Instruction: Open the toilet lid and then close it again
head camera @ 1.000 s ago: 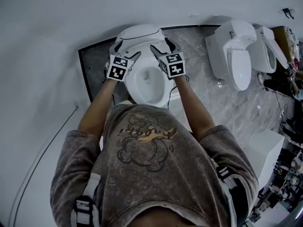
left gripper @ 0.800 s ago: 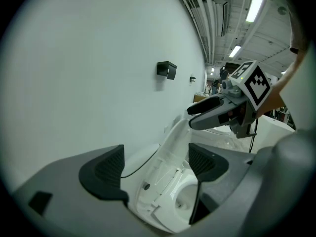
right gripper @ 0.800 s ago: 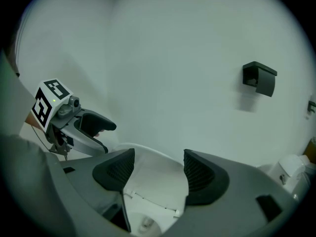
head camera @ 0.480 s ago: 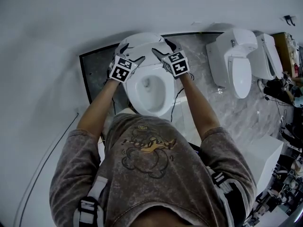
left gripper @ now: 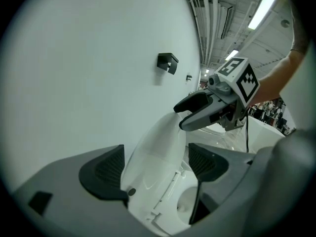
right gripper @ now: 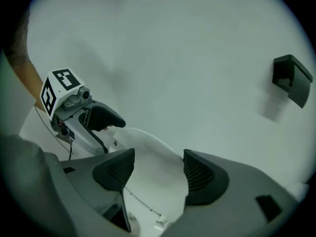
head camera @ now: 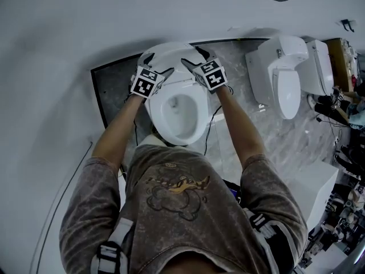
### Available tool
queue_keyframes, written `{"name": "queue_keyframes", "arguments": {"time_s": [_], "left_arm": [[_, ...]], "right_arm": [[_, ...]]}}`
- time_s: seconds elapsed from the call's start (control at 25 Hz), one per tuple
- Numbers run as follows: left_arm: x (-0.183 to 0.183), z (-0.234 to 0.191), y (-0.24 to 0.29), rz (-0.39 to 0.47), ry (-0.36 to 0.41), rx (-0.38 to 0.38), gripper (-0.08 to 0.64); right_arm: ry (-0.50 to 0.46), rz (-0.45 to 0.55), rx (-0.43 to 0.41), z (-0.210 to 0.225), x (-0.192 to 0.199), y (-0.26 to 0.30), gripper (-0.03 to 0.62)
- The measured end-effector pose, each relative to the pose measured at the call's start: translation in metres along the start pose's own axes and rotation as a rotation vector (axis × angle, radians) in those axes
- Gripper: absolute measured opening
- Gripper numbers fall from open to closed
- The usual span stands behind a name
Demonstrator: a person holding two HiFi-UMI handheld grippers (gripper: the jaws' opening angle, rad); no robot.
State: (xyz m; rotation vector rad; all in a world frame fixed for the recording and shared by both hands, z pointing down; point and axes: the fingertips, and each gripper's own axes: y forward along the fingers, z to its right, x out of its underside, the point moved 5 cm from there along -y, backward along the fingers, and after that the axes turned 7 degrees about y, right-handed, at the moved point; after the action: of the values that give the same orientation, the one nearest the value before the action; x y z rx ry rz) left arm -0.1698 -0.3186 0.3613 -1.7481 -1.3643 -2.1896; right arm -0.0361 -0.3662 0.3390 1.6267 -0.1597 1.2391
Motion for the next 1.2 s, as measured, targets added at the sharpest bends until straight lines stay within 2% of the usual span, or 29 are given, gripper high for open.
{"name": "queue_keyframes", "arguments": {"time_s": [0.28, 0.4, 0.52, 0.64, 0.8, 1.0, 1.2], "left_arm": [[0.004, 0.004, 0.003, 0.012, -0.021, 0.044, 0.408], [0.002, 0.010, 0.004, 0.023, -0.027, 0.068, 0.408], [0.004, 0.023, -0.002, 0.030, -0.024, 0.081, 0.408], [0.005, 0.040, -0.013, 0.034, -0.024, 0.076, 0.408], [0.006, 0.065, -0.025, 0.033, -0.067, 0.072, 0.408], [0.018, 0.101, -0.043, 0.064, -0.206, 0.019, 0.408], [0.033, 0.142, -0.053, 0.070, -0.311, -0.126, 0.408]], "right_arm": [[0.005, -0.043, 0.014, 0.002, 0.007, 0.006, 0.307], [0.027, -0.031, 0.020, 0.002, 0.007, 0.006, 0.307], [0.011, -0.035, 0.017, -0.009, 0.010, -0.004, 0.307], [-0.006, -0.043, -0.013, -0.018, 0.016, -0.021, 0.307], [0.008, -0.026, -0.066, -0.026, 0.030, -0.046, 0.307], [-0.048, -0.023, -0.117, -0.053, 0.062, -0.082, 0.307], [-0.067, 0.006, -0.169, -0.072, 0.099, -0.116, 0.307]]}}
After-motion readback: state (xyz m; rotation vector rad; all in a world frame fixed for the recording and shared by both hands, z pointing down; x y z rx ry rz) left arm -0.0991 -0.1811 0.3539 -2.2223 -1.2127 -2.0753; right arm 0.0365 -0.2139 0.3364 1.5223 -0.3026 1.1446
